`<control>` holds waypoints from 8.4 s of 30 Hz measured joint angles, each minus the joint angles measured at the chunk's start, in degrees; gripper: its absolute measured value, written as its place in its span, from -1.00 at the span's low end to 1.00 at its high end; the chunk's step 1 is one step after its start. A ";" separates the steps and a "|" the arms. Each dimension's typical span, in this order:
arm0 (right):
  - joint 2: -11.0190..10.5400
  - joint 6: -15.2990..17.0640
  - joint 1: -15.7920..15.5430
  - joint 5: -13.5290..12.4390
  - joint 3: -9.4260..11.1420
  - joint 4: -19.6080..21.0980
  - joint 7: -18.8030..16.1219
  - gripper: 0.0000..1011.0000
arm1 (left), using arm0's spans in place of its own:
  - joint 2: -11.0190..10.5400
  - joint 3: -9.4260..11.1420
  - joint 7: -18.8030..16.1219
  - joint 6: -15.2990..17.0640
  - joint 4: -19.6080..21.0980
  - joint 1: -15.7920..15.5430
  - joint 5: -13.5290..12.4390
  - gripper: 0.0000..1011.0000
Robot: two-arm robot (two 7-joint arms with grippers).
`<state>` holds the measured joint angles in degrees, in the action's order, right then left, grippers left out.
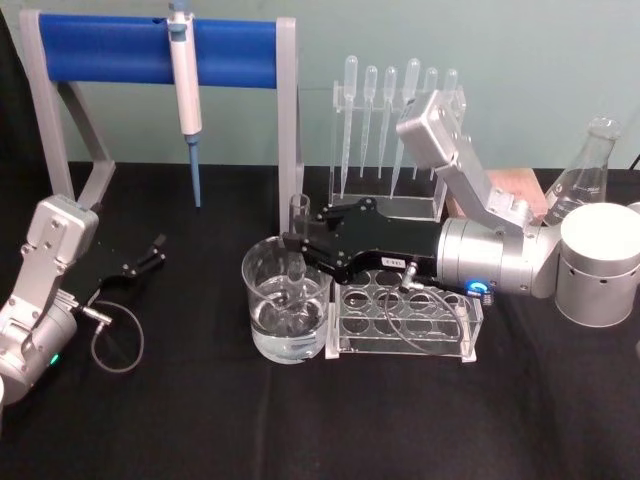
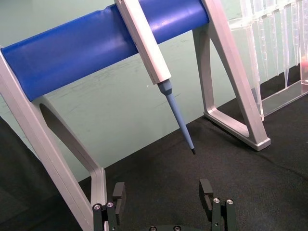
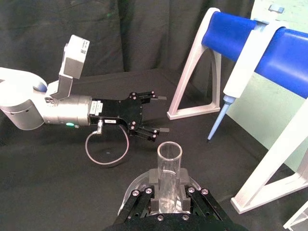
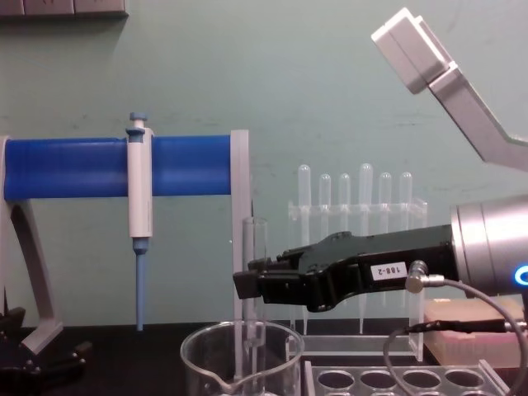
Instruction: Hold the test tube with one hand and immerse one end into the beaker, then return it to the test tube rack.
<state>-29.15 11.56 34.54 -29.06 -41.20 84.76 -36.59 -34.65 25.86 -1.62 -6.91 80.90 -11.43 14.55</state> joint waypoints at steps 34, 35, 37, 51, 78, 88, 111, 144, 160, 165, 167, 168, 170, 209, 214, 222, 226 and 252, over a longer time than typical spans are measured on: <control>1.52 -0.80 -2.28 3.35 0.87 -1.43 -1.29 -0.52 | 0.00 0.00 0.00 0.00 0.00 0.00 0.00 0.98; 1.52 -0.80 -2.28 3.35 0.87 -1.43 -1.28 -0.52 | 0.00 0.00 0.00 0.00 0.00 0.00 0.00 0.98; 1.52 -0.80 -2.28 3.34 0.86 -1.42 -1.29 -0.52 | 0.00 0.00 0.00 0.00 0.00 0.00 0.00 0.98; 1.49 -0.77 -2.25 3.26 0.83 -1.32 -1.27 -0.52 | 0.00 0.00 0.00 0.00 0.00 0.00 0.00 0.98; 1.43 -0.77 -2.24 3.16 0.83 -1.27 -1.24 -0.52 | 0.00 0.00 0.00 0.00 0.00 0.00 0.00 0.98; 1.44 -0.77 -2.24 3.16 0.84 -1.27 -1.24 -0.52 | 0.00 0.00 0.00 0.00 0.00 0.00 0.00 0.98; 1.43 -0.77 -2.24 3.17 0.84 -1.27 -1.24 -0.52 | 0.00 0.00 0.00 0.00 0.00 0.00 0.00 0.98; 1.44 -0.77 -2.24 3.17 0.83 -1.27 -1.24 -0.52 | 0.00 0.00 0.00 0.00 0.00 0.00 0.00 0.98; 1.44 -0.77 -2.24 3.17 0.84 -1.27 -1.24 -0.52 | 0.00 0.00 0.00 0.00 0.00 0.00 0.00 0.98; 1.43 -0.77 -2.24 3.17 0.84 -1.27 -1.24 -0.52 | 0.00 0.00 0.00 0.00 0.00 0.00 0.00 0.98; 1.43 -0.77 -2.24 3.17 0.84 -1.27 -1.24 -0.52 | 0.00 0.00 0.00 0.00 0.00 0.00 0.00 0.98; 1.43 -0.77 -2.24 3.17 0.84 -1.27 -1.24 -0.52 | 0.00 0.00 0.00 0.00 0.00 0.00 0.00 0.98; 1.43 -0.77 -2.24 3.17 0.83 -1.27 -1.24 -0.52 | 0.00 0.00 0.00 0.00 0.00 0.00 0.00 0.98; 1.43 -0.77 -2.24 3.17 0.84 -1.27 -1.24 -0.52 | 0.00 0.00 0.00 0.00 0.00 0.00 0.00 0.98; 1.43 -0.77 -2.24 3.17 0.84 -1.27 -1.24 -0.52 | 0.00 0.00 0.00 0.00 0.00 0.00 0.00 0.98; 1.44 -0.77 -2.24 3.17 0.84 -1.27 -1.24 -0.52 | 0.00 0.00 0.00 0.00 0.00 0.00 0.00 0.98; 1.44 -0.77 -2.24 3.16 0.84 -1.27 -1.24 -0.52 | 0.00 0.00 0.00 0.00 0.00 0.00 0.00 0.98; 1.43 -0.77 -2.24 3.17 0.84 -1.27 -1.24 -0.52 | 0.00 0.00 0.00 0.00 0.00 0.00 0.00 0.98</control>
<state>-27.71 10.79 32.30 -25.89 -40.37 83.49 -37.83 -34.65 25.86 -1.62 -6.91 80.90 -11.43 14.55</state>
